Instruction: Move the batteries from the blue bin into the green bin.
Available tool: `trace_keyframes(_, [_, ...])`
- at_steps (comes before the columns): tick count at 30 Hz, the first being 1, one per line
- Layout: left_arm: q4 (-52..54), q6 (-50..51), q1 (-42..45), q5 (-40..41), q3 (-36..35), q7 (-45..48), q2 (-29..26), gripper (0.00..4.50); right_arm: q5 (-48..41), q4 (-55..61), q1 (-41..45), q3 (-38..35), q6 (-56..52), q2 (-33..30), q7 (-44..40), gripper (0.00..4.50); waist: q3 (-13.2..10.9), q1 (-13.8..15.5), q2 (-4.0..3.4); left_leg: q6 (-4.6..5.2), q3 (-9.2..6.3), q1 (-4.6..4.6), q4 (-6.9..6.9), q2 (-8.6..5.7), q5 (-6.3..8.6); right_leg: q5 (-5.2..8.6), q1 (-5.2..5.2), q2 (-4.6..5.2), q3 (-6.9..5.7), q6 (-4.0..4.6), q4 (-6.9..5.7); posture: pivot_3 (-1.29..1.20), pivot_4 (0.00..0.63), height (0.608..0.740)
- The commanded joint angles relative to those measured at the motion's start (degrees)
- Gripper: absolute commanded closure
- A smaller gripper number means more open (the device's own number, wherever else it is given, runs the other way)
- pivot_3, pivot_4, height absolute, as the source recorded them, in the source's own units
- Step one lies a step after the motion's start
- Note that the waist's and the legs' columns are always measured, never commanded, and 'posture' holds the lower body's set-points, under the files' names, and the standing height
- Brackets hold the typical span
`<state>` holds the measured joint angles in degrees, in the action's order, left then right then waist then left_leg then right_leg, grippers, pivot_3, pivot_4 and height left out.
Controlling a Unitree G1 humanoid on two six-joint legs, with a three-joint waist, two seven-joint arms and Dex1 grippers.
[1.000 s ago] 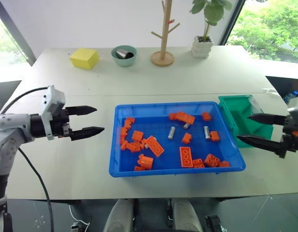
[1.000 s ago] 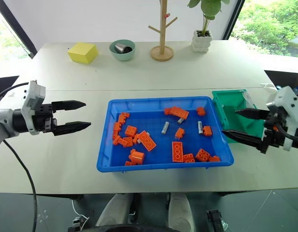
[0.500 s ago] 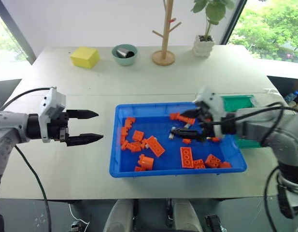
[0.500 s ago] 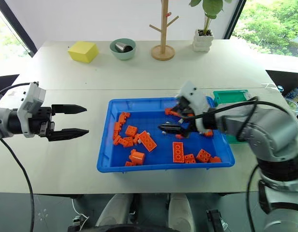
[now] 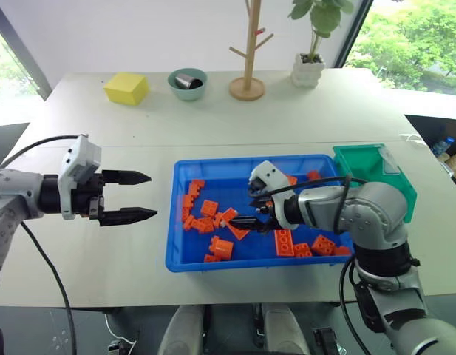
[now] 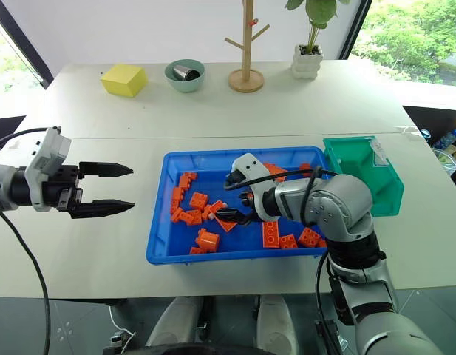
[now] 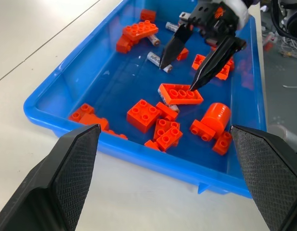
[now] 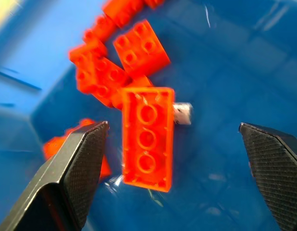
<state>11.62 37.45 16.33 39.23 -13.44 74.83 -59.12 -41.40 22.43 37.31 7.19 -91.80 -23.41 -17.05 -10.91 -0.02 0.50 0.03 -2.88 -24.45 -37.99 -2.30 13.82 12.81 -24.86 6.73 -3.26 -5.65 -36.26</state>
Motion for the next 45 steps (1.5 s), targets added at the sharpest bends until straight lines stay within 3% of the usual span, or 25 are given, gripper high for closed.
trace_keyframes(1, [-0.33,-0.53,1.27,-0.12,-0.10,0.32,-0.82,0.02,2.36,0.89,1.66,4.12,3.25,-1.95,-1.08,0.04,0.00,-0.32,0.00,0.00,0.00,0.00,0.00,0.00,0.00,0.00,0.00,0.00,0.00,0.00,0.00,0.00,0.150,0.702])
trace_keyframes(21, [-0.19,-2.52,-0.53,-0.49,-0.49,0.40,-0.61,0.02,7.46,2.81,3.50,11.81,7.41,-1.95,-3.75,0.04,0.00,-0.84,0.00,0.00,-0.02,0.04,0.00,0.03,0.00,0.00,-0.01,-0.04,0.00,-0.02,-0.08,0.00,0.150,0.702])
trace_keyframes(28, [-0.76,-3.28,-0.01,-0.76,-0.10,-0.14,-0.03,0.02,8.29,2.45,5.95,10.96,7.10,-1.08,-4.27,0.04,0.00,-0.88,0.00,0.00,-0.02,0.04,0.00,0.03,0.00,0.00,-0.03,-0.04,0.00,-0.02,-0.08,0.00,0.150,0.702])
trace_keyframes(45, [-1.62,-4.97,0.01,-1.57,0.01,-0.08,0.64,0.02,8.98,6.70,2.49,9.48,-0.38,3.97,-1.28,0.04,0.00,-0.80,0.00,0.00,-0.04,0.04,0.01,0.03,0.00,0.00,-0.03,-0.04,0.00,-0.02,-0.09,0.00,0.150,0.702])
